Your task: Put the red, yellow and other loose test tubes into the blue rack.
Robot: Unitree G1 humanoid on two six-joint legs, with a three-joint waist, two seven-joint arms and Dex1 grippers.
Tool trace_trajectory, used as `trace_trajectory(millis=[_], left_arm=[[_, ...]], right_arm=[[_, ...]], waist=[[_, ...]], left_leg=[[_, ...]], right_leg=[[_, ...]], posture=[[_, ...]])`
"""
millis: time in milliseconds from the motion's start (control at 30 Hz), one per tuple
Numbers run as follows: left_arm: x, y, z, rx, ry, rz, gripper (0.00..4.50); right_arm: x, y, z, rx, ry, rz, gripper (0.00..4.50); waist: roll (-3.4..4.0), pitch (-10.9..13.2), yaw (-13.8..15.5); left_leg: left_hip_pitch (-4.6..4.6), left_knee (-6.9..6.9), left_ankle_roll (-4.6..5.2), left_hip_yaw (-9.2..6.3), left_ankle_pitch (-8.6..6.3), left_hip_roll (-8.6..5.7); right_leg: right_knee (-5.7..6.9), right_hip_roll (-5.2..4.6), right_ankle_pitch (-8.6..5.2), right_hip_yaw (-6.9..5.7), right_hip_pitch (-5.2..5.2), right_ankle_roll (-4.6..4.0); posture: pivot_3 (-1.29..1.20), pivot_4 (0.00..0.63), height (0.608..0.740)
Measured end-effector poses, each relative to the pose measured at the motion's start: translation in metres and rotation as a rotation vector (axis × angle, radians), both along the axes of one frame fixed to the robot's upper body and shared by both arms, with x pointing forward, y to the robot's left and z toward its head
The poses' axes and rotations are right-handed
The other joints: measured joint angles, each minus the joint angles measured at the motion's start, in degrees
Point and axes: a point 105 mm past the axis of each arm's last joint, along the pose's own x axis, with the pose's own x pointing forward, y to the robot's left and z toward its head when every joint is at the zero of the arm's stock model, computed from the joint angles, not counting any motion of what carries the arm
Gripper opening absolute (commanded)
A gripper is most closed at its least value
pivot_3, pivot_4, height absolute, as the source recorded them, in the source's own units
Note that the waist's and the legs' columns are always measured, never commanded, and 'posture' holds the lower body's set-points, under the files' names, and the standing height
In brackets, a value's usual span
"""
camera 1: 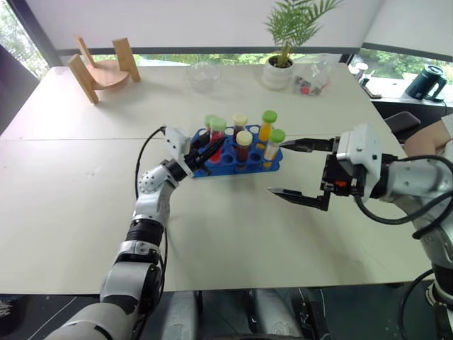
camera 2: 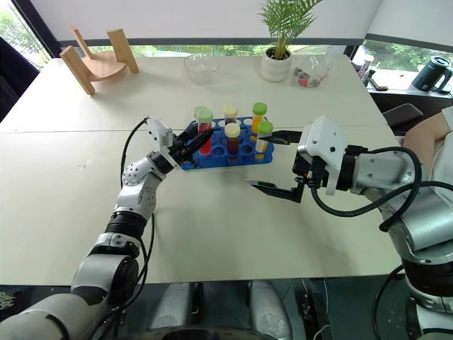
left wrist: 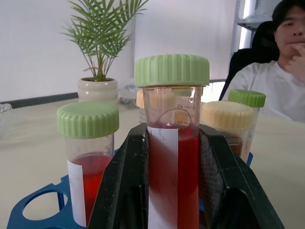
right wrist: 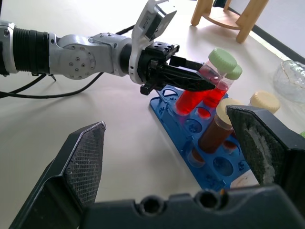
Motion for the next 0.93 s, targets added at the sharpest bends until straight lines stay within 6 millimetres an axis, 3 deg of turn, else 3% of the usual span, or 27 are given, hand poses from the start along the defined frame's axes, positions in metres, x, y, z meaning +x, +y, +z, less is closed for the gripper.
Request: trace_trajectory(millis=[67, 267, 333, 467, 667, 933], left_arm=[[0.0, 0.0, -0.001, 0.001, -0.003, -0.003, 0.78], [-0.001, 0.002, -0.006, 0.031, 0.002, -0.001, 3.84], [-0.005, 0.006, -0.009, 0.05, -0.001, -0.003, 4.46], [-0.015, 0.024, -0.002, 0.123, -0.032, -0.008, 4.46], [-0.042, 0.071, 0.041, 0.283, 0.005, -0.017, 4.46], [-0.104, 0.109, 0.034, 0.445, 0.338, -0.065, 4.46]], right_arm=[[0.0, 0.0, 0.0, -0.001, 0.0, 0.0, 4.5], [0.0, 0.0, 0.0, 0.002, 0.0, -0.002, 4.5], [0.0, 0.0, 0.0, 0.002, 0.003, -0.003, 4.5], [0.0, -0.002, -0.006, 0.002, 0.025, -0.011, 4.5], [0.005, -0.016, -0.012, 0.012, 0.062, -0.064, 4.5], [0.011, -0.044, -0.017, 0.039, 0.094, -0.181, 4.5]], waist=[[0.0, 0.0, 0.0], [0.0, 0.0, -0.06], [0.0, 0.0, -0.17], [0.0, 0.0, -0.21], [0.03, -0.01, -0.25], [0.0, 0.02, -0.38]], left_leg=[[0.0, 0.0, 0.0, 0.0, 0.0, 0.0], [0.0, -0.01, 0.0, 0.0, 0.0, 0.0], [0.01, -0.02, 0.0, 0.0, 0.0, 0.02], [0.01, -0.05, 0.0, -0.01, 0.0, 0.06], [0.05, -0.08, 0.0, 0.01, 0.0, 0.1], [0.07, -0.16, 0.0, 0.09, 0.0, 0.17]], right_leg=[[0.0, 0.0, 0.0, 0.0, 0.0, 0.0], [0.0, 0.0, 0.0, 0.0, 0.0, 0.0], [0.0, 0.02, 0.0, 0.0, 0.0, 0.0], [0.01, 0.05, 0.0, 0.0, -0.02, -0.01], [0.02, 0.04, -0.01, -0.01, 0.01, -0.01], [-0.02, 0.03, -0.03, 0.0, -0.02, -0.04]], posture=[[0.0, 0.15, 0.74], [0.0, 0.15, 0.74], [0.0, 0.15, 0.74], [0.0, 0.15, 0.74], [0.0, 0.15, 0.74], [0.0, 0.15, 0.74]])
